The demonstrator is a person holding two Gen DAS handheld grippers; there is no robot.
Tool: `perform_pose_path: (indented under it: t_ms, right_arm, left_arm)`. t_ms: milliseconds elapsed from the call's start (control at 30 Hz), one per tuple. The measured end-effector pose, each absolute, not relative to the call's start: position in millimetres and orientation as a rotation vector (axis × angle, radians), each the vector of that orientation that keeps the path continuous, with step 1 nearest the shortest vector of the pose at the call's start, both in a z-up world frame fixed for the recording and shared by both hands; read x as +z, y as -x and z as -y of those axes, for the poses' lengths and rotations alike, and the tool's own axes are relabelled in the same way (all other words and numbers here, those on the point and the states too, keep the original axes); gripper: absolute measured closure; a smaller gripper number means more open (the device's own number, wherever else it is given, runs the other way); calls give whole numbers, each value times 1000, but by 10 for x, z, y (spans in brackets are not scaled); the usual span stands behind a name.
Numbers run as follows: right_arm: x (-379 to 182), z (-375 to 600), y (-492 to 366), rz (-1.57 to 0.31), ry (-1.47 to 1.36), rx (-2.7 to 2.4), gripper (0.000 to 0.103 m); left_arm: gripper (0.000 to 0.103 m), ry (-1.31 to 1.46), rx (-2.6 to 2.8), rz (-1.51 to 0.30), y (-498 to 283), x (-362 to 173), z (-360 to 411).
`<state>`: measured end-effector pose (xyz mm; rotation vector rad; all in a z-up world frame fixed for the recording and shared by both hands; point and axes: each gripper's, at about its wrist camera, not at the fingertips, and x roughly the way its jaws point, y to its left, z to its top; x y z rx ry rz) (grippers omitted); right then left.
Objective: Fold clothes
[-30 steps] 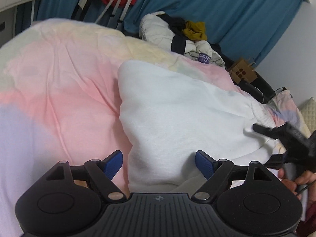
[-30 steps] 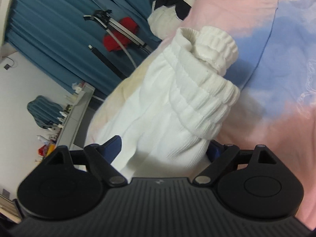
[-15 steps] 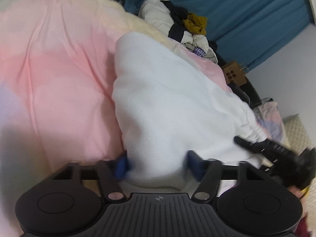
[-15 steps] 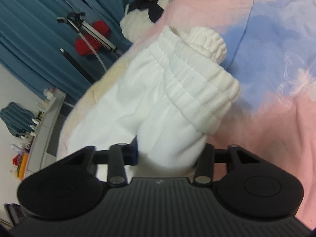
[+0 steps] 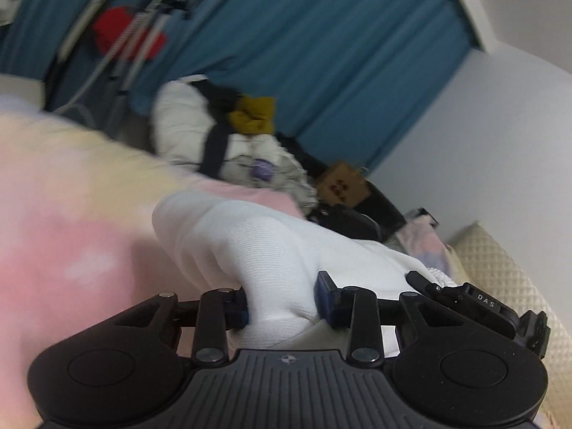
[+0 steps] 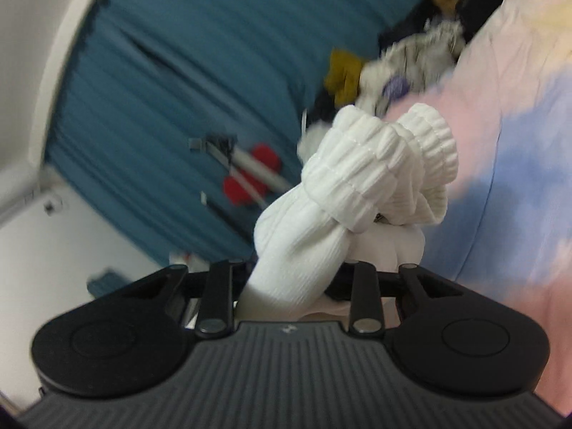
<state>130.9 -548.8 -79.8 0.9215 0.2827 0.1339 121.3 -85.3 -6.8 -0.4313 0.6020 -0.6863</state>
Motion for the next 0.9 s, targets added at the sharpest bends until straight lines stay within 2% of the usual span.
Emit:
perform_pose_path:
  t_ms: [200, 433, 700, 833, 900]
  right_arm:
    - [-755, 6072, -1373, -165, -857, -46, 70]
    - [-1301, 6407, -1638, -131, -779, -213, 70]
    - [-1964, 6394, -1779, -427, -789, -297, 69]
    - [-2115, 6412, -1756, -491, -858, -295, 59]
    - [-2125, 6408, -1717, -499, -883, -285, 57]
  left_arm:
    - [67, 387, -773, -606, -1923, -133, 1873]
    - [67, 243, -845, -621, -2750, -511, 2863]
    - [63, 94, -831, -852, -3193, -1431, 2945]
    - [58, 90, -817, -860, -3138, -1488, 2898]
    - [58, 89, -805, -875, -3106, -1412, 2898]
